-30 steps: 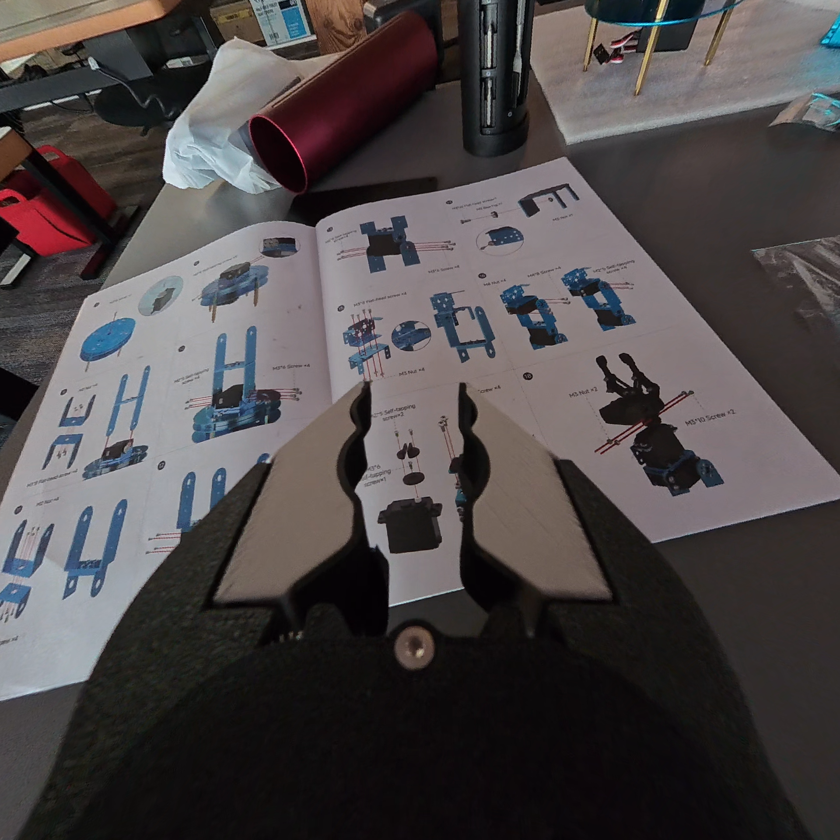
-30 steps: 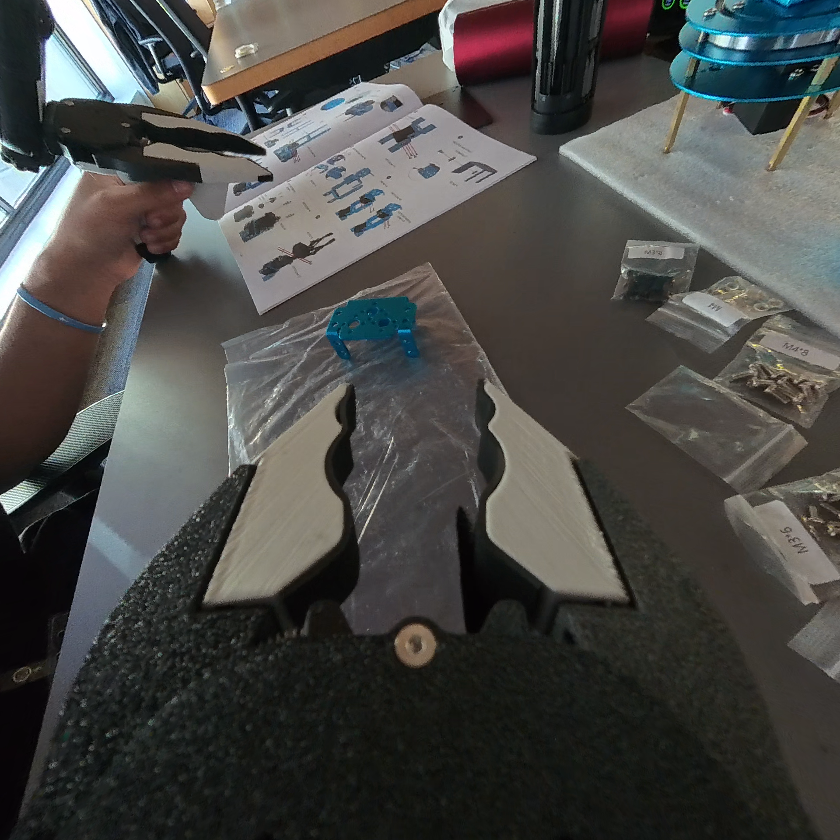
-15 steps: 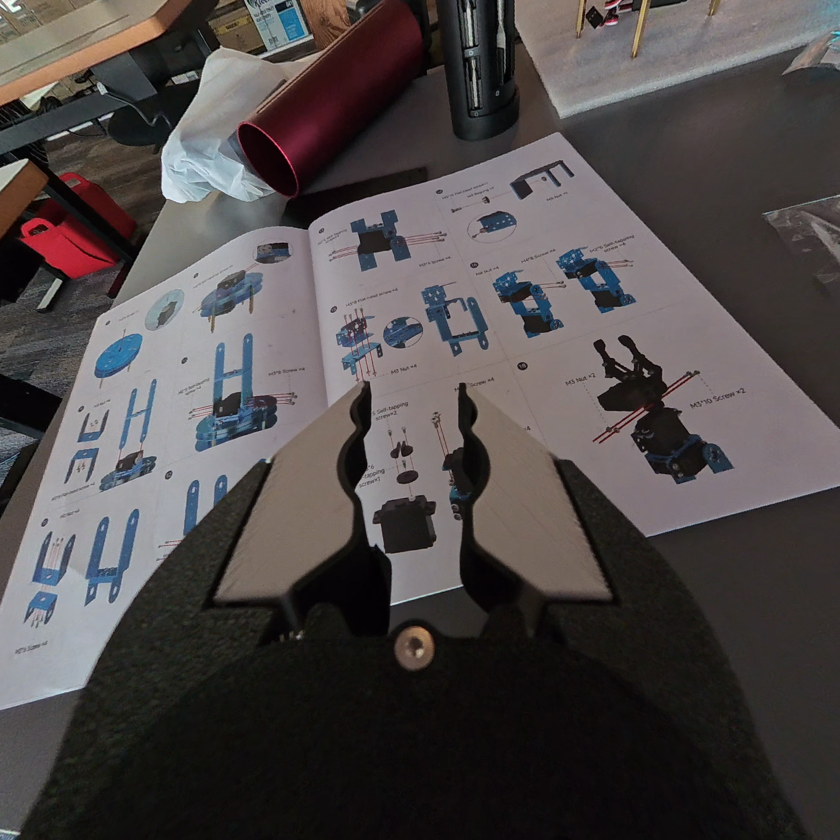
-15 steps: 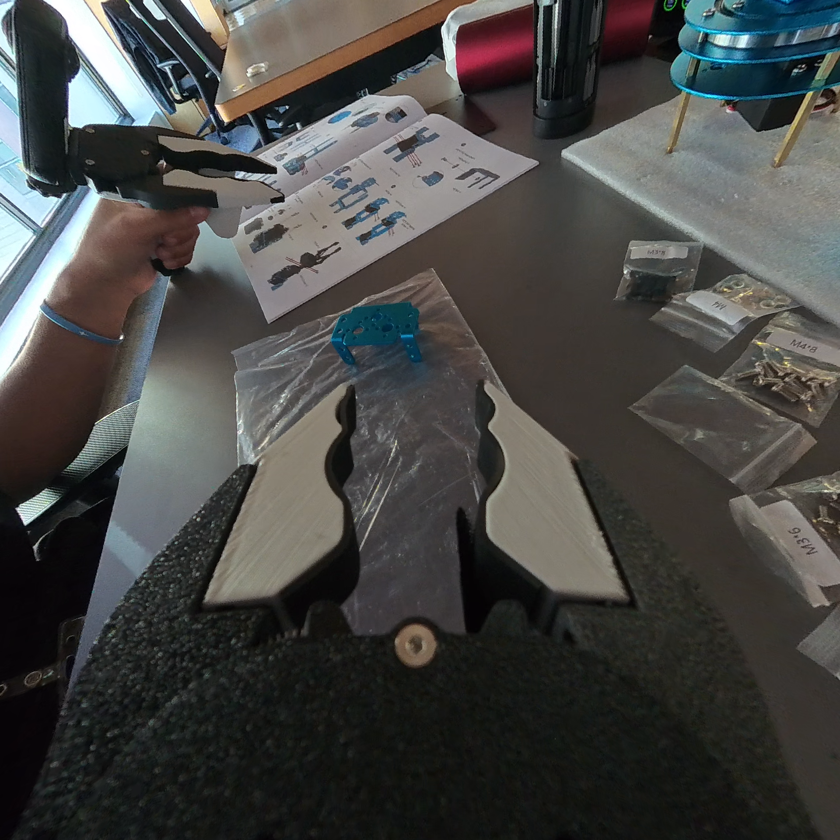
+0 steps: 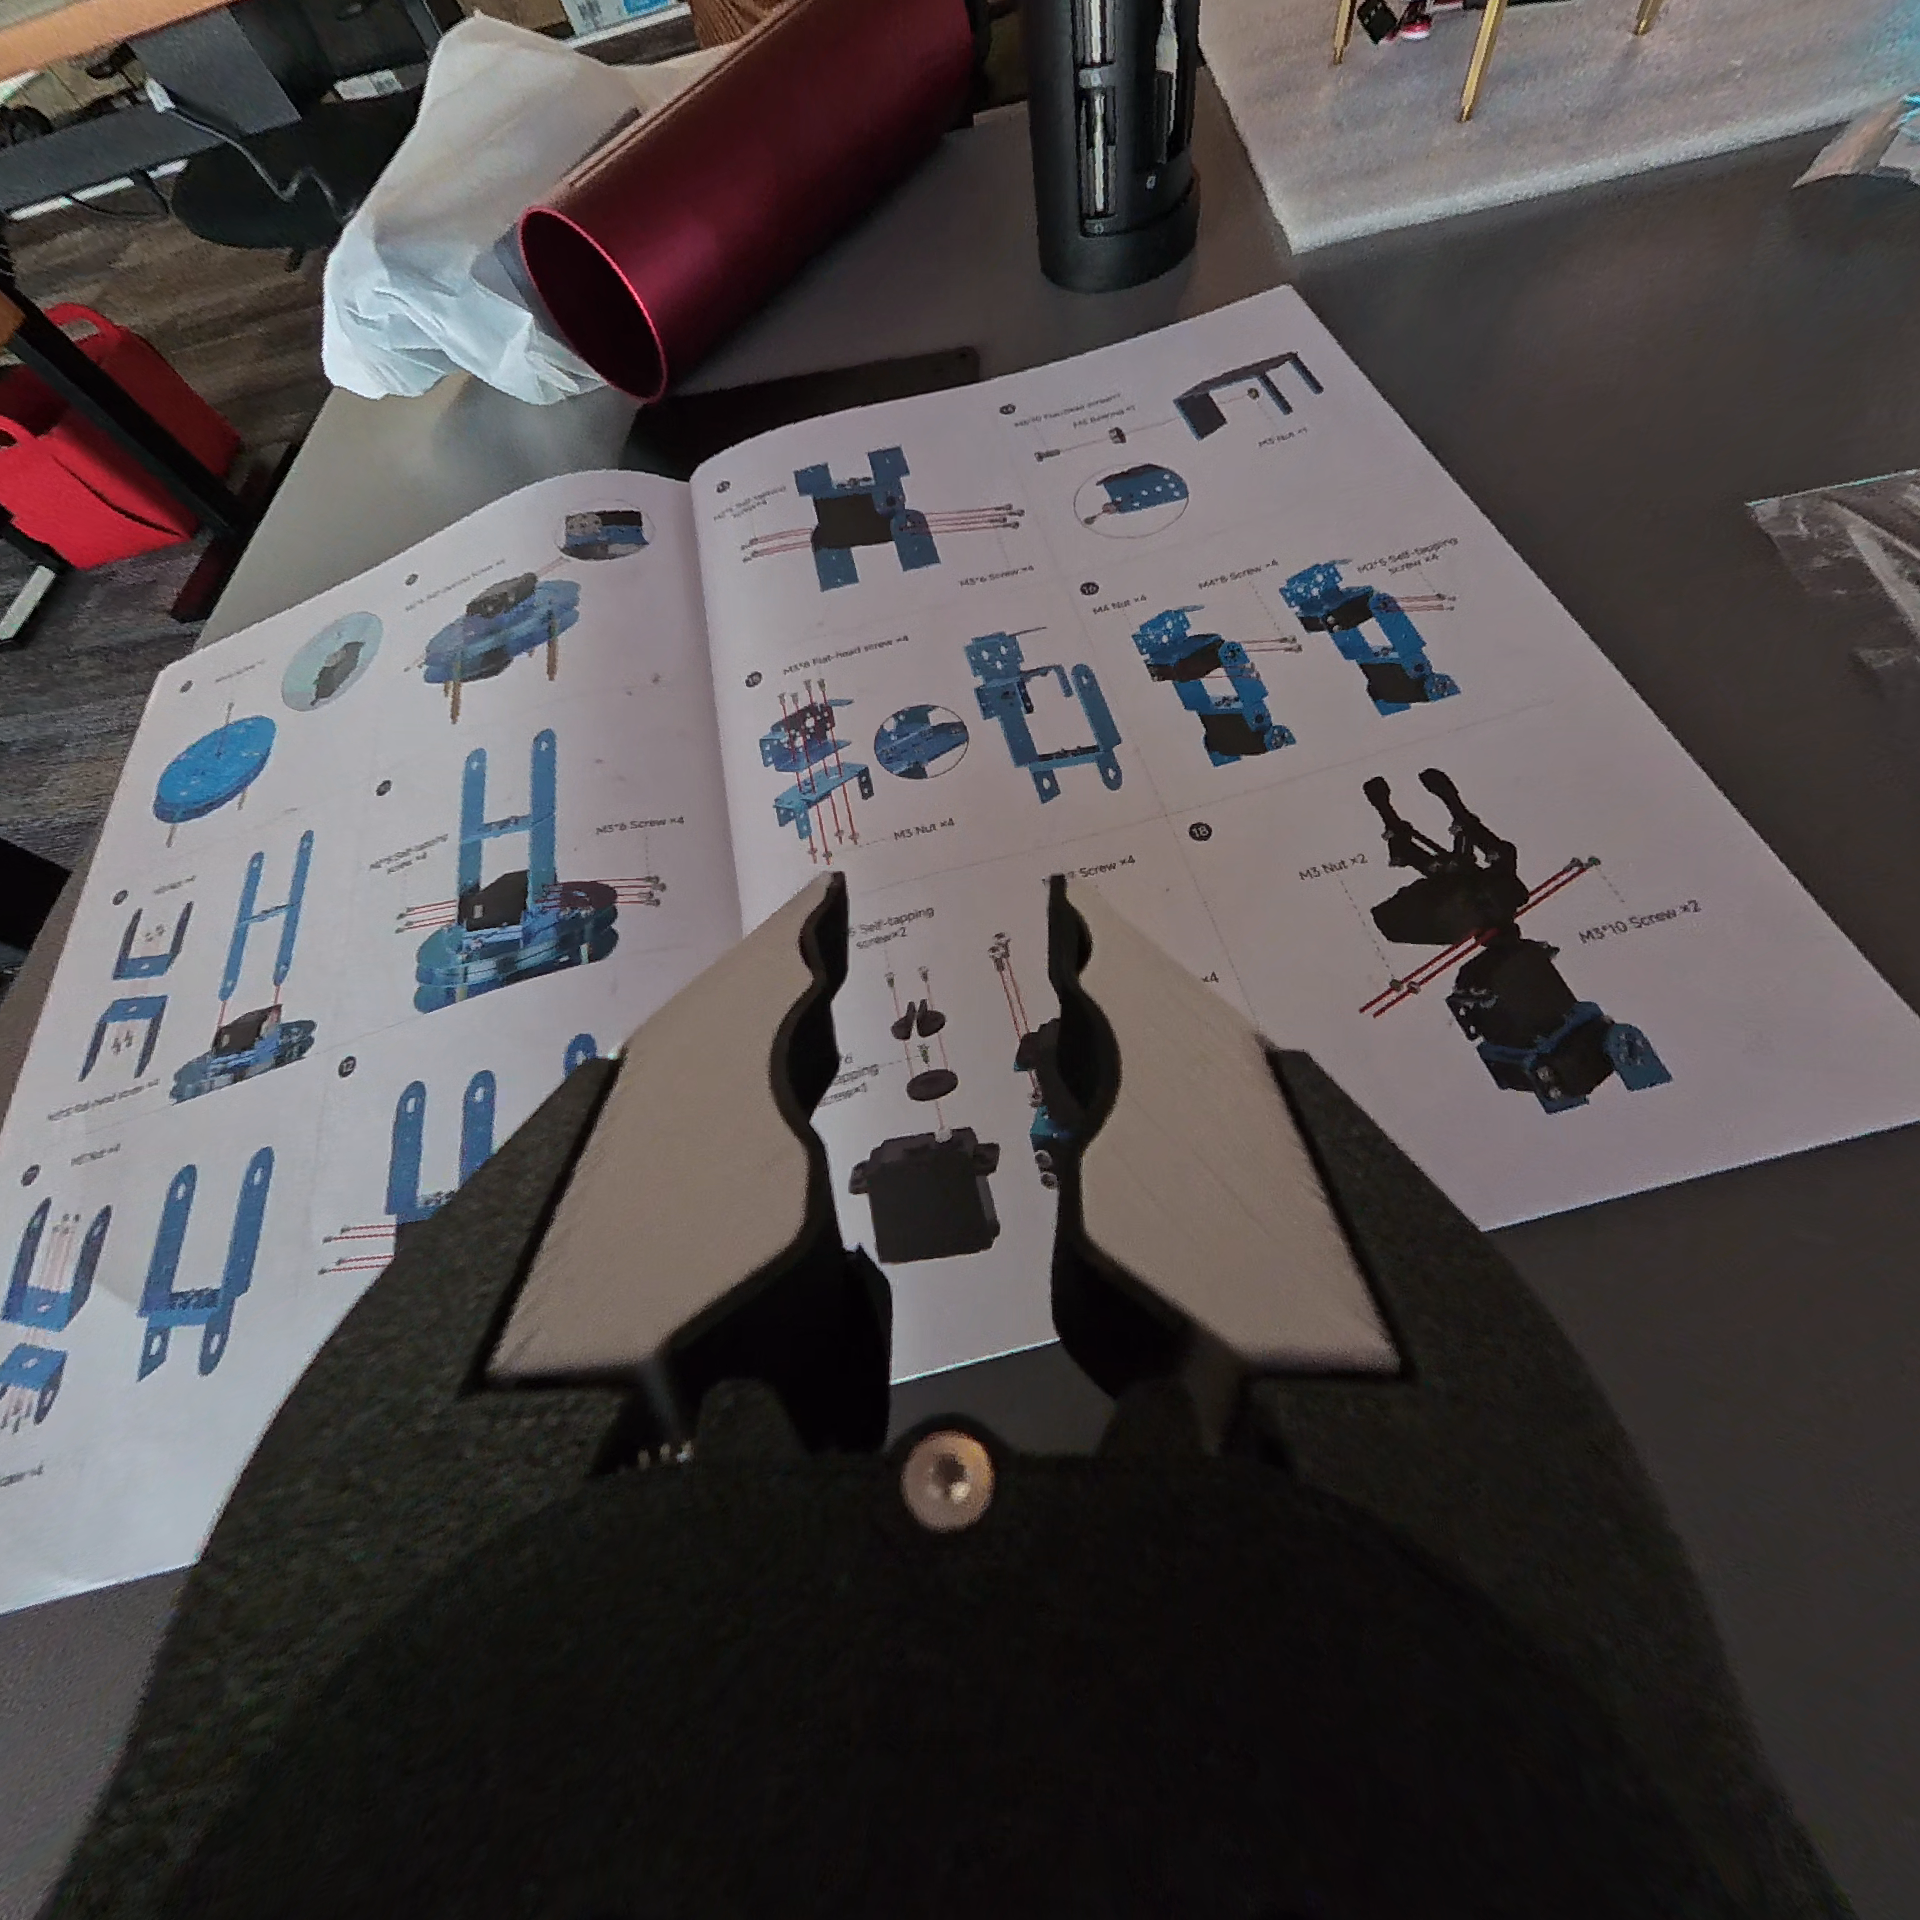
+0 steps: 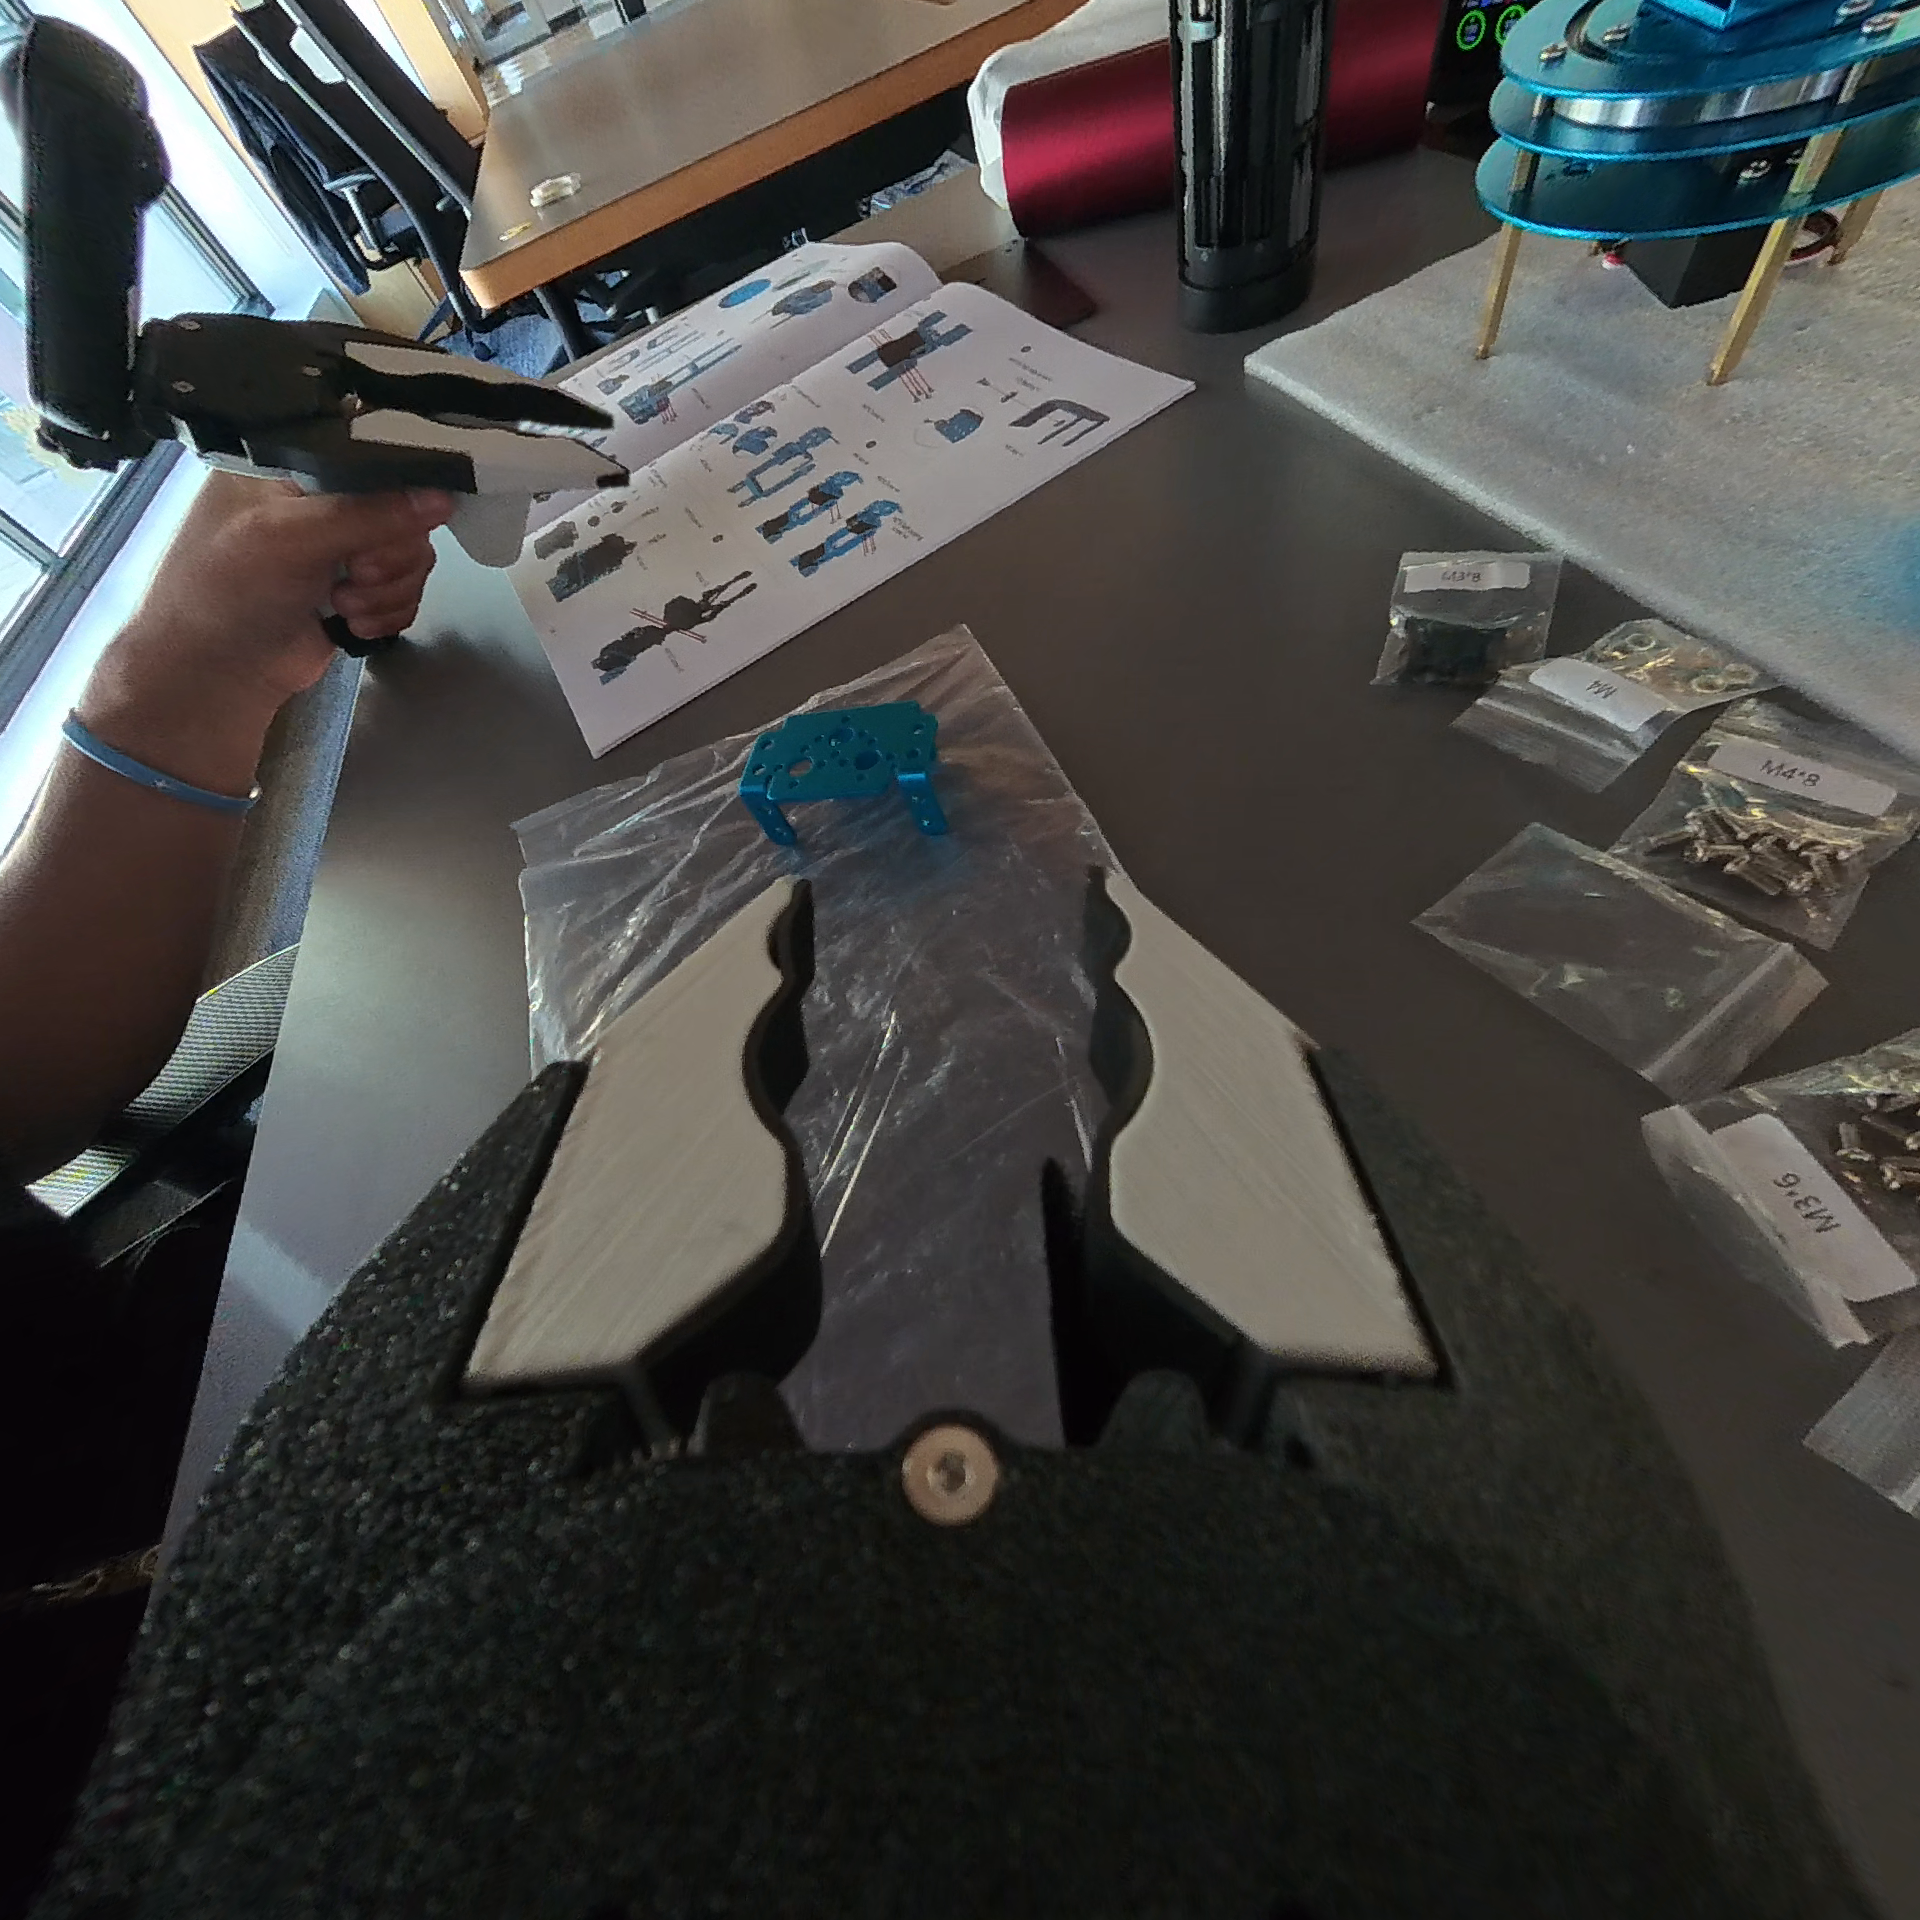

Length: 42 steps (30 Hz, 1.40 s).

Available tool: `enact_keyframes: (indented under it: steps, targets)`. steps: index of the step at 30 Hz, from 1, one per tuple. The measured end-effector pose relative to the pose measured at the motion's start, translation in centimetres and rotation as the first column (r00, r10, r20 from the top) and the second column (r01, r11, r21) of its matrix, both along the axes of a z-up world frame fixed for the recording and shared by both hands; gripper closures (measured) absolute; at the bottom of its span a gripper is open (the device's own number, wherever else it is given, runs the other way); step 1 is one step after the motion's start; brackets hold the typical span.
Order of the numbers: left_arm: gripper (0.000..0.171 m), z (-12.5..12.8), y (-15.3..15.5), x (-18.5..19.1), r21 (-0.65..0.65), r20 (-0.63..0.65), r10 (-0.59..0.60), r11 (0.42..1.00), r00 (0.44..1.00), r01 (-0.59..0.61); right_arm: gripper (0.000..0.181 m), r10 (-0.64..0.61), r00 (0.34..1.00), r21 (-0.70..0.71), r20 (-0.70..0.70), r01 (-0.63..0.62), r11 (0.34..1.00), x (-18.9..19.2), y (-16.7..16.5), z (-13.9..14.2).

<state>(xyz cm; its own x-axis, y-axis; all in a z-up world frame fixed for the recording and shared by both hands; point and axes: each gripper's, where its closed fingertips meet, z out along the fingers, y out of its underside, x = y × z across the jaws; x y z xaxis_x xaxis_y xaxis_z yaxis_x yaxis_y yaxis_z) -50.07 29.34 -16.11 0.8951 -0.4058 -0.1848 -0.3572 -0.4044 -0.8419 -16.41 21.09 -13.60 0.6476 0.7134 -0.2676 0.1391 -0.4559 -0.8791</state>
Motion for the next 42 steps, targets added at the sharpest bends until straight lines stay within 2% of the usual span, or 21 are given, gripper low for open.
enact_keyframes:
  steps: [5, 15, 22, 27, 31, 34, 36, 40, 42]
  targets:
    - [0.133, -0.6, 0.0, 0.3, -0.042, -0.002, -0.017, 0.999, 1.000, 0.017, 0.129, -0.004, 1.000, -0.023, 0.018, 0.005, 1.000, 0.0, 0.1, -0.4]
    - [0.133, -0.7, -0.1, 0.6, -0.062, 0.035, -0.043, 0.997, 0.998, 0.045, 0.128, 0.010, 0.999, -0.058, 0.032, -0.008, 0.998, -0.2, 0.1, -1.0]
    - [0.133, -0.8, -0.2, 0.8, -0.059, 0.013, -0.058, 0.997, 0.998, 0.059, 0.128, 0.020, 0.998, -0.076, 0.063, -0.016, 0.997, -0.4, 0.0, -1.5]
    - [0.134, -1.0, -0.5, 1.5, -0.064, -0.001, -0.104, 0.993, 0.995, 0.104, 0.129, -0.054, 0.996, -0.143, 0.071, 0.064, 0.988, 0.9, 0.3, -1.8]
    - [0.133, -0.7, -0.8, 2.0, -0.063, 0.027, -0.143, 0.988, 0.989, 0.144, 0.130, -0.152, 0.978, -0.027, 0.144, 0.157, 0.987, 4.7, 1.2, 0.9]
    - [0.133, -0.4, -0.4, 1.9, -0.059, 0.043, -0.131, 0.989, 0.990, 0.133, 0.134, -0.371, 0.885, 0.165, 0.282, 0.336, 0.927, 11.5, 2.8, 4.0]
    - [0.133, 0.8, 0.6, 2.4, -0.015, 0.017, -0.139, 0.990, 0.990, 0.139, 0.141, -0.420, 0.828, 0.168, 0.371, 0.385, 0.907, 14.8, 3.0, 4.8]
    - [0.133, 4.8, 3.3, 8.4, 0.048, -0.010, -0.315, 0.948, 0.949, 0.315, 0.142, -0.438, 0.721, 0.236, 0.537, 0.370, 0.899, 18.4, 4.6, 5.6]
    - [0.133, 6.5, 4.7, 13.2, 0.059, -0.002, -0.439, 0.897, 0.899, 0.438, 0.142, -0.418, 0.740, 0.199, 0.527, 0.371, 0.907, 18.3, 5.3, 4.3]
